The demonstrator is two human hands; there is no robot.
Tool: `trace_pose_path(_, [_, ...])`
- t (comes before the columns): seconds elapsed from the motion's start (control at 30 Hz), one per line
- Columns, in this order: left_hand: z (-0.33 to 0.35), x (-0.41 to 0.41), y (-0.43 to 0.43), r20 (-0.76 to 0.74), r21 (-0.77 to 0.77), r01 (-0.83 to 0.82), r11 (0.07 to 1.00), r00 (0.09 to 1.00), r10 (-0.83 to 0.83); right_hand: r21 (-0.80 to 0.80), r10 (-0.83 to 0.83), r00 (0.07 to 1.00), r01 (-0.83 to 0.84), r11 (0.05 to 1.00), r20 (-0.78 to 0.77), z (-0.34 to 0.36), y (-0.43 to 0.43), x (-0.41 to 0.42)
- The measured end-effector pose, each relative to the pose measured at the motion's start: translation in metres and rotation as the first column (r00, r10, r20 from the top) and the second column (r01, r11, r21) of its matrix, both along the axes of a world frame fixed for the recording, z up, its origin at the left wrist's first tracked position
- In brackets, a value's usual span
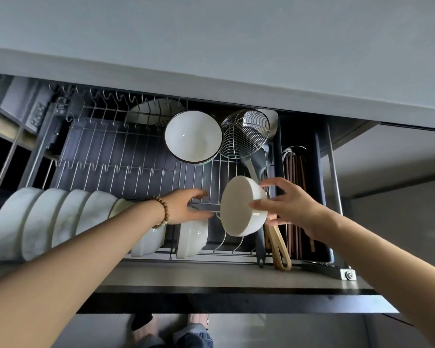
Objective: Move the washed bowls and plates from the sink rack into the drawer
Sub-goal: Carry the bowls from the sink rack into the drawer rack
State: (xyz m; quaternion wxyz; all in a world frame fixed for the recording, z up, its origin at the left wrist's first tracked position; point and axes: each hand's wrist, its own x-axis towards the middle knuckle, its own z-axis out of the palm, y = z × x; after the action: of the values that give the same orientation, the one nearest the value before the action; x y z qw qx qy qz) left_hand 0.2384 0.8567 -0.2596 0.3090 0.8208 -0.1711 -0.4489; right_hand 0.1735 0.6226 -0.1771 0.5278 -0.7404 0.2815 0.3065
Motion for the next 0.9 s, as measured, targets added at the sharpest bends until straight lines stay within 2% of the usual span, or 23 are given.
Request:
trace_pose_path(0.1, [-0.001,-0.002,0.014,0.068,0.188,0.256,0.948,0.96,-0.272,-0.1,0.048,0.998,-0.051,0.994,-0.027,-0.009,0.015,-0.005])
trace_pose_path(0.17, [-0.001,-0.003,0.016,0.06,0.236,0.307,0.922,0.943,-0.329,-0.127,0.077,0.996,-0.081,0.989,-0.037,-0.017,0.026,-0.007])
trace_pose_path(0.33, [-0.001,0.0,0.02,0.05,0.259,0.334,0.906,0.932,-0.358,-0.237,0.171,0.984,-0.177,0.955,-0.046,-0.033,0.049,-0.012])
trace_pose_path(0.47, [0.0,-0.002,0.022,0.058,0.243,0.327,0.913,0.935,-0.35,-0.279,0.168,0.985,-0.175,0.944,-0.047,-0.037,0.062,-0.012])
trace_pose_path(0.9, [0.001,-0.004,0.021,0.085,0.234,0.31,0.922,0.938,-0.337,-0.26,0.168,0.978,-0.195,0.946,-0.122,-0.054,0.091,-0.005])
